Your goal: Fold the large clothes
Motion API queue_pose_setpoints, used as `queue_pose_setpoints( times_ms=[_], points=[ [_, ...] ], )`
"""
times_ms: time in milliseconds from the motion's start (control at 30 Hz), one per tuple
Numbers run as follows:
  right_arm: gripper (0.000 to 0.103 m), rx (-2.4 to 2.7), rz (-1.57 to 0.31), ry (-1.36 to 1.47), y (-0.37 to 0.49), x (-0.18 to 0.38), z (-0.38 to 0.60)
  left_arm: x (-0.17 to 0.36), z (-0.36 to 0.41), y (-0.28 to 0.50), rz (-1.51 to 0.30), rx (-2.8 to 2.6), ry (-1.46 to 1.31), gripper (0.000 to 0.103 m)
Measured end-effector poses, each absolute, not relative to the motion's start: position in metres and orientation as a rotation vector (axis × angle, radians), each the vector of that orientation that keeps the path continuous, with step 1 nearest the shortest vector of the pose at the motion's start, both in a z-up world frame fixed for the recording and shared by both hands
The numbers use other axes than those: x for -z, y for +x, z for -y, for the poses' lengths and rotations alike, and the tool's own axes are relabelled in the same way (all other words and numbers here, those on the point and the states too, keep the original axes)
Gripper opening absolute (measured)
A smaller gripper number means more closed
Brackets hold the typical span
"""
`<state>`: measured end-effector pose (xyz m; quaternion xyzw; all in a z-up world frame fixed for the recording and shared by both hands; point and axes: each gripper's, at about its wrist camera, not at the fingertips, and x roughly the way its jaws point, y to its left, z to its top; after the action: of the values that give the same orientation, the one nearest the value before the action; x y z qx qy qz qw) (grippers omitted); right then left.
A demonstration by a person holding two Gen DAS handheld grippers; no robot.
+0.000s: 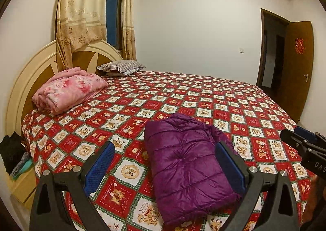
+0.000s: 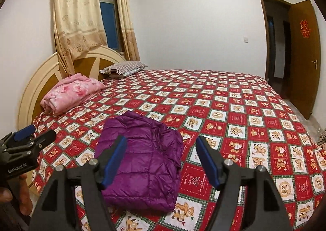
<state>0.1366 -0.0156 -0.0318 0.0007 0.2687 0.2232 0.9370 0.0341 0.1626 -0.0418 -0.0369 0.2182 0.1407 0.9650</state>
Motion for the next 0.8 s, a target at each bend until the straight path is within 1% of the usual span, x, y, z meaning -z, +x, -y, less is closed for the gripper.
queue_pose_setpoints(
  times_ms=[800],
  points=[
    [0.075,-0.459,-0.561,0.005,0.134,0.0367,0.0184,0.0495,-0.1603,0.0421,-0.467,-0.286,-0.074,0.099]
  ],
)
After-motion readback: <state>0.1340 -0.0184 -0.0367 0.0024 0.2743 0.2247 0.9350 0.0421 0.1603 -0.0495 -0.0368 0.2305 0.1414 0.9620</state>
